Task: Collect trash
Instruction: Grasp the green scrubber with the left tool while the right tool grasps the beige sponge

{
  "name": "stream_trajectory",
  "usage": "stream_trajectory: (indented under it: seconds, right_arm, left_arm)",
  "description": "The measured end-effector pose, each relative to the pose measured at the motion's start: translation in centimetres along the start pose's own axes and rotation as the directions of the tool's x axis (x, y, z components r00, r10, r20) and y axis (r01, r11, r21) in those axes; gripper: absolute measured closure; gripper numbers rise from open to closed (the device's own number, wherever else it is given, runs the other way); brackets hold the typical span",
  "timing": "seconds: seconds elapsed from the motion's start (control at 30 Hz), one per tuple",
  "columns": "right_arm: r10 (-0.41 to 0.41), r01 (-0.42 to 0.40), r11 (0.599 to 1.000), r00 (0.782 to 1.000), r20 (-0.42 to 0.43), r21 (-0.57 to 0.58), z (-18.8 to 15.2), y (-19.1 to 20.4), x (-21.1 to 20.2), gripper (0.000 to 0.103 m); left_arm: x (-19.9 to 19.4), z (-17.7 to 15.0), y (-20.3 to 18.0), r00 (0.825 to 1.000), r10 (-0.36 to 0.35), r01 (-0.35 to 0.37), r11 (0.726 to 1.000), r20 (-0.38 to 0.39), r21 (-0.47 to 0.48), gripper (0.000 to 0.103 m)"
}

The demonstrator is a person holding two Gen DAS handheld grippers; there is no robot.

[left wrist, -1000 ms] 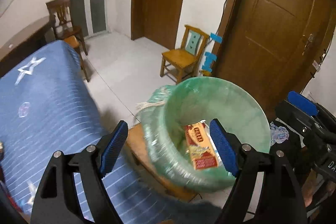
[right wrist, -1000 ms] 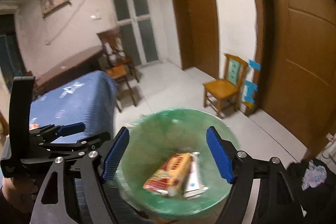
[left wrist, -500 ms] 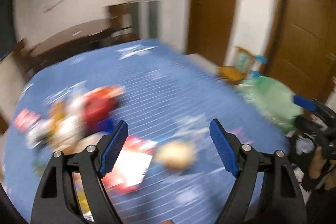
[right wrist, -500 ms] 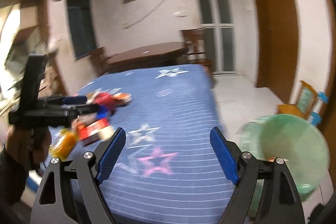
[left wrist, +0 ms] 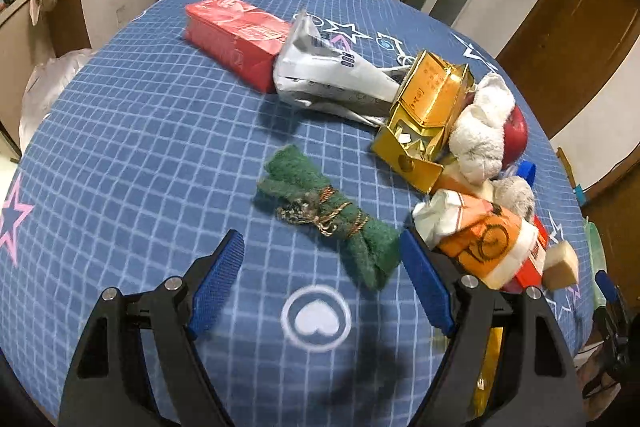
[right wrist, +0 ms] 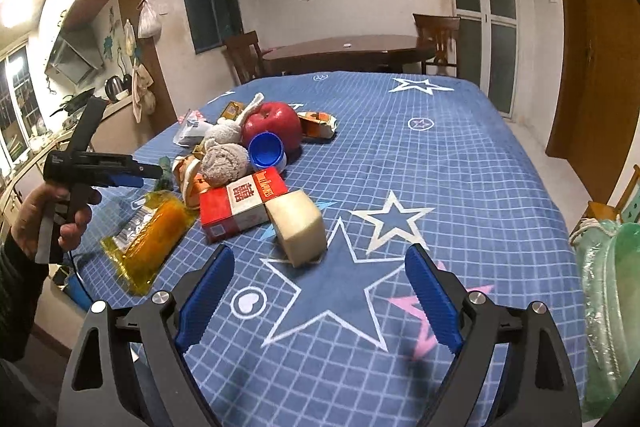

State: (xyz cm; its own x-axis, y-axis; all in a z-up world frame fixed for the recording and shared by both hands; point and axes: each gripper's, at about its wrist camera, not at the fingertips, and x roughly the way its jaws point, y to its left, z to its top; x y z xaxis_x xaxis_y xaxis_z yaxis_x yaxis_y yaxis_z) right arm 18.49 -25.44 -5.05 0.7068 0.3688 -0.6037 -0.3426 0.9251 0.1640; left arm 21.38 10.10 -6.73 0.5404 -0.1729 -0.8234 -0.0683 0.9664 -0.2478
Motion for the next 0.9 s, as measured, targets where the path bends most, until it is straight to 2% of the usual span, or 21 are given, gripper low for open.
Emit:
stream_trajectory:
  seconds: [0.3, 0.43, 0.53, 0.67, 0.7, 0.77, 0.83, 0.9]
  right_arm:
    - [0.025, -0.027, 0.999, 0.999, -0.045, -0.035, 0.9, 1.2, 2.9, 0.016]
    - [0.037, -0.040, 0.998, 0.998, -0.058, -0.051, 1.1, 1.7, 3.7, 0.016]
    - [0.038, -0.042, 0.997, 0.997, -0.061, -0.062, 1.2, 1.9, 3.9, 0.016]
    - [0.046, -0.051, 0.997, 0.996, -0.077, -0.058, 1.3, 1.8, 4.5, 0.016]
    - [0.049, -0.054, 0.997, 0.996, -0.078, -0.063, 1.3, 1.9, 4.5, 0.016]
    - [0.050, -0.056, 0.996, 0.995, -0.082, -0.074, 1.6, 2.2, 4.6, 0.016]
    - [0.052, -0.059, 0.995, 0.995, -0.084, -0.079, 1.9, 2.4, 4.7, 0.016]
    - [0.054, -0.062, 0.995, 0.995, -0.089, -0.084, 2.2, 2.6, 4.7, 0.018]
  left_arm:
    - [2.8, 2.6, -1.7, 0.999, 0.018, -0.019, 0.999, 0.030, 0.033, 0.026]
    - [2.8, 2.8, -1.3, 0.998, 0.050, -0.050, 0.999, 0.046, -0.012, 0.026]
    - [2.0, 1.8, -0.6, 0.997, 0.062, -0.060, 0.998, 0.043, -0.036, 0.020]
    - [2.6, 1.9, -0.8, 0.994, 0.092, -0.091, 0.996, 0.064, -0.028, 0.020]
    - [2.9, 2.2, -1.4, 0.995, 0.075, -0.074, 0.997, 0.061, -0.020, 0.020]
    - [3.5, 2.4, -2.5, 0.994, 0.089, -0.090, 0.996, 0.069, 0.010, 0.030]
    - [4.1, 2.5, -3.0, 0.986, 0.138, -0.142, 0.989, 0.091, 0.043, 0.038]
    - [4.0, 2.7, -2.6, 0.986, 0.130, -0.134, 0.991, 0.101, 0.029, 0.053]
